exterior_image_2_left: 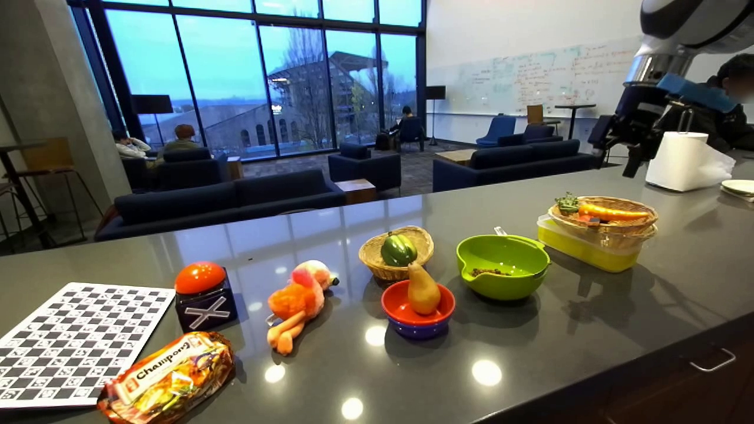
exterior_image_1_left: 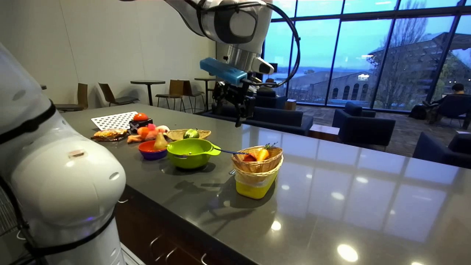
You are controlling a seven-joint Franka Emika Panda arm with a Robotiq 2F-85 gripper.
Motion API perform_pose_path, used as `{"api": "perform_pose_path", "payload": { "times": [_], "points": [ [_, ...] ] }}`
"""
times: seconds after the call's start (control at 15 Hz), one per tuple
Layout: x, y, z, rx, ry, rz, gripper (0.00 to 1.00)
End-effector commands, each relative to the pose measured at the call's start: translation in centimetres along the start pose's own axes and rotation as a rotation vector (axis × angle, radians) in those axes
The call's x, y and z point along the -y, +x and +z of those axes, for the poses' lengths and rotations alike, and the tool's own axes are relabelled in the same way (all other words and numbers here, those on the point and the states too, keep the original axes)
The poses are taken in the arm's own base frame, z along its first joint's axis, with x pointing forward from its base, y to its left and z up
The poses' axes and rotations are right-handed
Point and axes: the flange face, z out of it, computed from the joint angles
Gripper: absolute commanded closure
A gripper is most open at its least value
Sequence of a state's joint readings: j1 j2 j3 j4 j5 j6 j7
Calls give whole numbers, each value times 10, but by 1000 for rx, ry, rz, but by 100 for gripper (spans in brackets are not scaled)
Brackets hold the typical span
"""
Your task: Unstack the two baskets on the right.
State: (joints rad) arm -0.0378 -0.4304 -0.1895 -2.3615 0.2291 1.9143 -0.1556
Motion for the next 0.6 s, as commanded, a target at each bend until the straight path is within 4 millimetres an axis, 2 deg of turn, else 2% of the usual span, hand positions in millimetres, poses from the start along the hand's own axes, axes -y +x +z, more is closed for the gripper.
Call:
{"api": "perform_pose_path", "payload": {
  "times": [0.0,0.27,0.53],
  "points": [
    [3,37,18,-1,21,-15,0],
    [-16,58,26,-9,22,58,0],
    [-36,58,14,-28,-31,165,0]
  ]
}}
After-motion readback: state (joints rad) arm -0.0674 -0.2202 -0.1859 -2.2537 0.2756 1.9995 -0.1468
